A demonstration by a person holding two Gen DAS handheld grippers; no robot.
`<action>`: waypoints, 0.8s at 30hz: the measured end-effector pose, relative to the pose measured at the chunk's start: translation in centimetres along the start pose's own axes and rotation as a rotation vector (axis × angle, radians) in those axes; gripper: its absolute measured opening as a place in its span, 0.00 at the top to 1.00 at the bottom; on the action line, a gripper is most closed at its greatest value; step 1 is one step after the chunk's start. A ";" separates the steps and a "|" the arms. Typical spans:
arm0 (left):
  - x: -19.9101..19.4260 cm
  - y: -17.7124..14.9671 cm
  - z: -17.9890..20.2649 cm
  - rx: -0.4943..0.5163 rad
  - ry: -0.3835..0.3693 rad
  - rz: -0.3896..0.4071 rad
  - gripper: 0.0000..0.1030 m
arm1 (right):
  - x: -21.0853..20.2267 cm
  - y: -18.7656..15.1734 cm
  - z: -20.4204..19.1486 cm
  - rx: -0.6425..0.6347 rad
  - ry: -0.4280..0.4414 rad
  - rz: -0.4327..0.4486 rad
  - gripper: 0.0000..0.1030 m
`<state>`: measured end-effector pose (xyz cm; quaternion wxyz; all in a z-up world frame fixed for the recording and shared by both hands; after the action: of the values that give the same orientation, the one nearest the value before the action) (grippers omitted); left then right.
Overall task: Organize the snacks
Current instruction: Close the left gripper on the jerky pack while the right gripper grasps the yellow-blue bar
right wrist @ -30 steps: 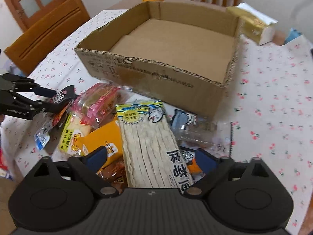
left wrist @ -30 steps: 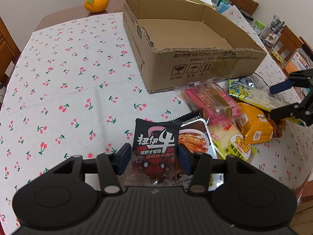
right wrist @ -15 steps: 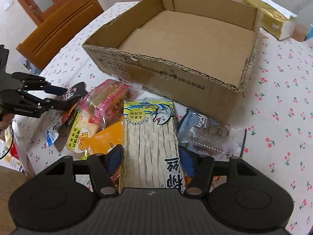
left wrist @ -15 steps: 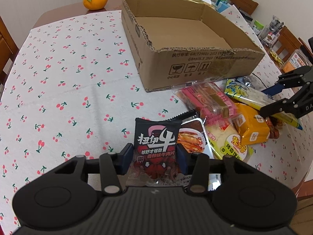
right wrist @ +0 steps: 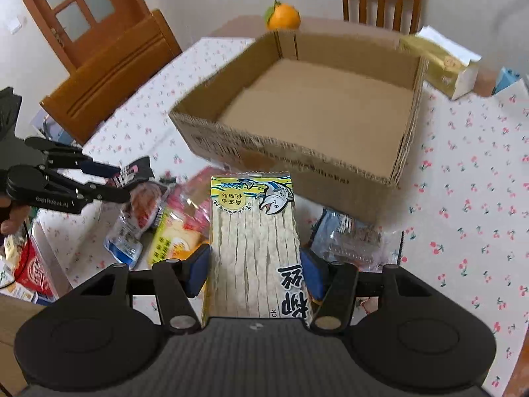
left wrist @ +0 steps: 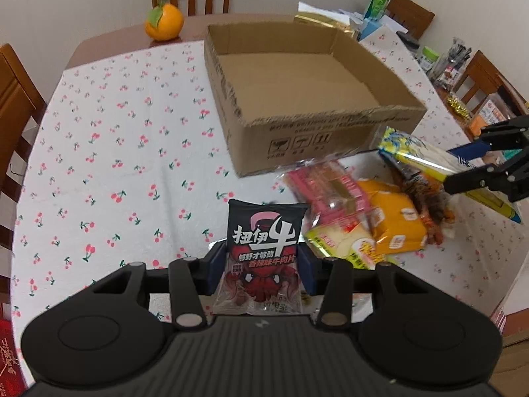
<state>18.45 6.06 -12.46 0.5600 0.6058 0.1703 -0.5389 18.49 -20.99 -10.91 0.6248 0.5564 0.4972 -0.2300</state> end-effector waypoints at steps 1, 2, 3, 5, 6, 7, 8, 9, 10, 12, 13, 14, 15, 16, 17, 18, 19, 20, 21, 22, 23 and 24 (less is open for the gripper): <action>-0.5 0.2 0.4 0.006 0.000 0.012 0.56 | -0.5 0.2 -0.1 0.005 -0.008 0.011 0.39; -1.0 0.3 0.7 0.014 -0.003 0.024 0.56 | -1.0 0.3 -0.2 0.010 -0.012 0.024 0.39; -1.4 0.5 1.0 0.020 -0.003 0.031 0.56 | -1.4 0.5 -0.3 0.014 -0.015 0.037 0.39; -2.1 1.1 1.6 0.028 -0.006 0.050 0.56 | -2.2 0.9 -0.3 0.024 -0.028 0.063 0.39; -2.5 1.4 1.9 0.032 -0.011 0.060 0.56 | -2.4 1.1 -0.3 0.030 -0.030 0.073 0.39; -2.9 1.8 2.2 0.037 -0.018 0.072 0.56 | -2.7 1.2 -0.4 0.033 -0.036 0.083 0.39; -3.1 2.1 2.4 0.042 -0.022 0.081 0.56 | -3.0 1.4 -0.4 0.033 -0.042 0.095 0.39; -3.3 2.5 2.8 0.050 -0.024 0.090 0.56 | -3.2 1.6 -0.4 0.033 -0.046 0.105 0.39; -3.4 3.1 3.1 0.060 -0.026 0.097 0.56 | -3.4 1.8 -0.4 0.036 -0.053 0.115 0.39; -3.6 4.1 3.6 0.079 -0.037 0.113 0.56 | -3.8 2.0 -0.4 0.043 -0.057 0.132 0.43; -3.7 4.7 3.8 0.091 -0.042 0.124 0.56 | -3.9 2.1 -0.3 0.047 -0.058 0.140 0.52; -3.6 5.3 4.0 0.103 -0.045 0.132 0.56 | -4.0 2.3 -0.2 0.056 -0.062 0.142 0.52; -3.4 5.9 4.2 0.115 -0.049 0.137 0.56 | -4.0 2.5 -0.1 0.061 -0.066 0.144 0.52; -3.3 6.5 4.4 0.125 -0.054 0.145 0.56 | -3.9 2.6 -0.1 0.057 -0.071 0.139 0.52; -3.2 6.9 4.6 0.138 -0.057 0.153 0.56 | -3.8 2.6 -0.1 0.048 -0.072 0.125 0.52; -3.0 7.3 4.8 0.154 -0.056 0.162 0.56 | -3.7 2.4 -0.2 0.045 -0.075 0.120 0.51; -2.8 7.7 4.9 0.168 -0.052 0.168 0.56 | -3.7 2.2 -0.2 0.045 -0.076 0.119 0.48; -2.7 7.8 5.1 0.171 -0.050 0.169 0.56 | -3.4 2.0 -0.3 0.035 -0.067 0.105 0.46; -2.5 7.9 5.1 0.170 -0.055 0.165 0.56 | -3.2 1.8 -0.4 0.024 -0.071 0.098 0.45; -2.4 7.9 5.1 0.166 -0.063 0.160 0.56 | -2.8 1.4 -0.2 0.021 -0.089 0.092 0.40; -2.2 7.9 5.0 0.161 -0.066 0.155 0.56 | -2.4 1.1 0.1 0.024 -0.109 0.079 0.38; -2.1 7.7 5.0 0.159 -0.069 0.148 0.56 | -1.8 0.6 0.7 0.037 -0.140 0.056 0.38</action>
<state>21.58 0.16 -5.84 0.5539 0.6405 0.0625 -0.5283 18.54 -21.94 -9.11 0.6538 0.5639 0.4324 -0.2598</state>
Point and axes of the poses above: each gripper's, at about its wrist camera, not at the fingertips, and x roughly the way its jaws point, z to its right, y to its top, the point moved 1 cm from there along x, roughly the way its jaws point, and after that the axes turned 6 degrees about -y, right-handed, at the moved point
